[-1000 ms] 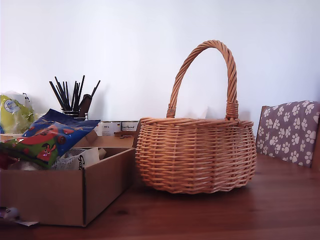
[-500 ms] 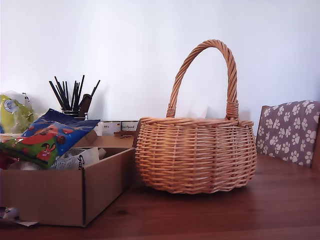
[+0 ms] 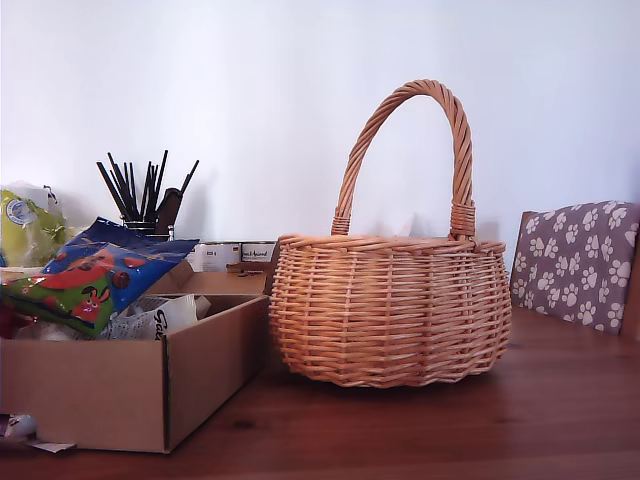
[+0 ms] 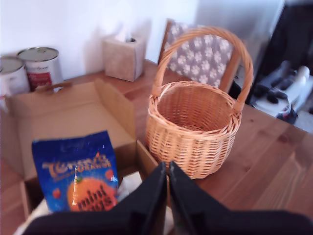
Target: Move the bags of Easter eggs from the cardboard box on the left into the woven basket on the right side.
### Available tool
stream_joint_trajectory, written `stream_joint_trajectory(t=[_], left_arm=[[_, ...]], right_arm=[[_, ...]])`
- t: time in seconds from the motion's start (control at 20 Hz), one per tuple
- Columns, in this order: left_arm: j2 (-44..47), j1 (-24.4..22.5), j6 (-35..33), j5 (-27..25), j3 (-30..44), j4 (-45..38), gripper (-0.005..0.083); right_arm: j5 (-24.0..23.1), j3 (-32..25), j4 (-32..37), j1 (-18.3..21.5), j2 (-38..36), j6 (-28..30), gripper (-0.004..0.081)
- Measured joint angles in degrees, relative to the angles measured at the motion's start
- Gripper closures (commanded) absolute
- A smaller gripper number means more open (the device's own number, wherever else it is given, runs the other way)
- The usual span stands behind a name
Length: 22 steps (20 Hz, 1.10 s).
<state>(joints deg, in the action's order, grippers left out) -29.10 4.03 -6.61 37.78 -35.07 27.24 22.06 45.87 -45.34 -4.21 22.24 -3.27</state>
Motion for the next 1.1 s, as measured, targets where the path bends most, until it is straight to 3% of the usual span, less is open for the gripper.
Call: stream_joint_trajectory(t=[0.1,0.15,0.2,0.3,0.35,0.4,0.65,0.8,1.1], left_arm=[[-7.6,1.9,-5.2,-2.0,-5.6,3.6,0.0789],[-11.6,2.8,-6.8,-2.2,-8.4,5.2,0.0746],[-15.5,3.5,-7.9,-2.6,-11.1,6.4,0.0615],[-23.8,4.6,-9.0,-3.8,-15.5,7.6,0.0130],[-27.6,5.1,-9.5,-5.0,-17.1,8.6,-0.0038],[-30.9,5.9,-10.8,-7.1,-18.4,9.6,0.0020],[-44.5,8.5,-10.2,-23.3,-24.5,10.7,0.0026],[-48.8,8.3,-6.4,-26.4,-28.5,10.4,0.0026],[-58.9,8.2,-1.1,-27.2,-31.4,8.3,0.0026]], right_arm=[[-0.1,4.6,-3.1,-0.7,3.6,0.4,0.0783],[-0.1,5.4,-3.2,-0.8,4.8,0.4,0.0783],[-0.1,5.5,-3.0,-0.8,5.7,0.4,0.0783],[-0.1,5.4,-1.2,-0.8,6.9,0.4,0.0783],[-0.1,5.4,-0.2,-0.8,7.3,0.4,0.0783],[-0.1,5.4,0.2,-0.8,7.5,0.4,0.0783],[-0.1,5.4,0.3,-0.8,9.6,0.4,0.0783],[-0.1,5.4,0.5,-0.8,11.0,0.4,0.0783],[-0.1,5.4,1.8,-0.8,12.2,0.4,0.0783]])
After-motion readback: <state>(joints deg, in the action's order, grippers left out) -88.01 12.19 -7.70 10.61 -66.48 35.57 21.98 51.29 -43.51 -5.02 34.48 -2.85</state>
